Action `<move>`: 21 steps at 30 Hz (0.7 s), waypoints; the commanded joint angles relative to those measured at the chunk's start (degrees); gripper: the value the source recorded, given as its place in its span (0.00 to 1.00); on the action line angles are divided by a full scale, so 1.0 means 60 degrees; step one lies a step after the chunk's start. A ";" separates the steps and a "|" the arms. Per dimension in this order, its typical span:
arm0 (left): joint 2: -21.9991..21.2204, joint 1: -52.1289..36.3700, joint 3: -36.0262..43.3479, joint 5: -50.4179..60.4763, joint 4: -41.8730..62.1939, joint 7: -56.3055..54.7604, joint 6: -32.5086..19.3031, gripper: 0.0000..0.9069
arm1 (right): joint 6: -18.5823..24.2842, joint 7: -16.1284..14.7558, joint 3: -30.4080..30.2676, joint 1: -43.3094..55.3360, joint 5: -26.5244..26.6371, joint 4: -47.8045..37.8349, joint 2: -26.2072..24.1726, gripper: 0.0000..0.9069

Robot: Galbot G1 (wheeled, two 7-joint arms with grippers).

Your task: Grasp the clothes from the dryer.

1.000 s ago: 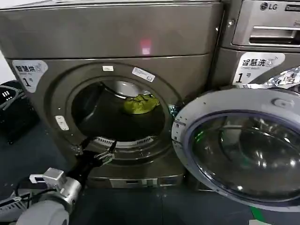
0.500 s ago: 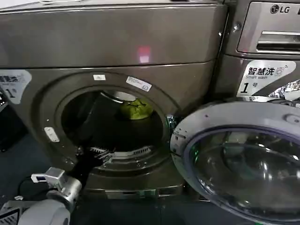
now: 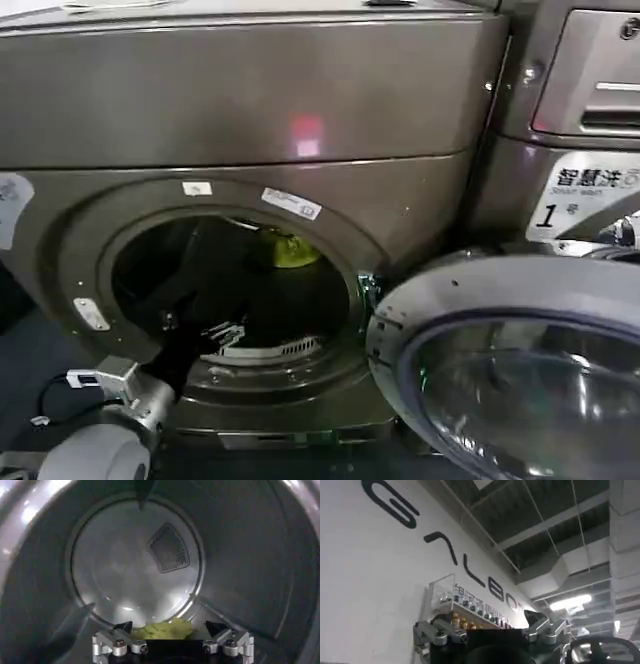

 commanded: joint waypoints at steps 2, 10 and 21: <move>-0.0041 -0.0005 -0.0015 0.0013 0.0019 0.0003 -0.0010 1.00 | 0.0004 -0.0007 0.0023 0.0015 -0.0005 -0.0023 -0.0015 1.00; -0.0069 -0.0028 -0.0031 0.0012 0.0045 0.0003 -0.0019 1.00 | 0.0012 -0.0003 0.0002 0.0050 -0.0017 -0.0046 -0.0013 1.00; -0.0129 -0.0083 0.0034 0.0099 0.0239 0.0009 -0.0142 1.00 | -0.0140 -0.0136 0.0147 -0.0014 -0.0066 0.0056 0.0018 1.00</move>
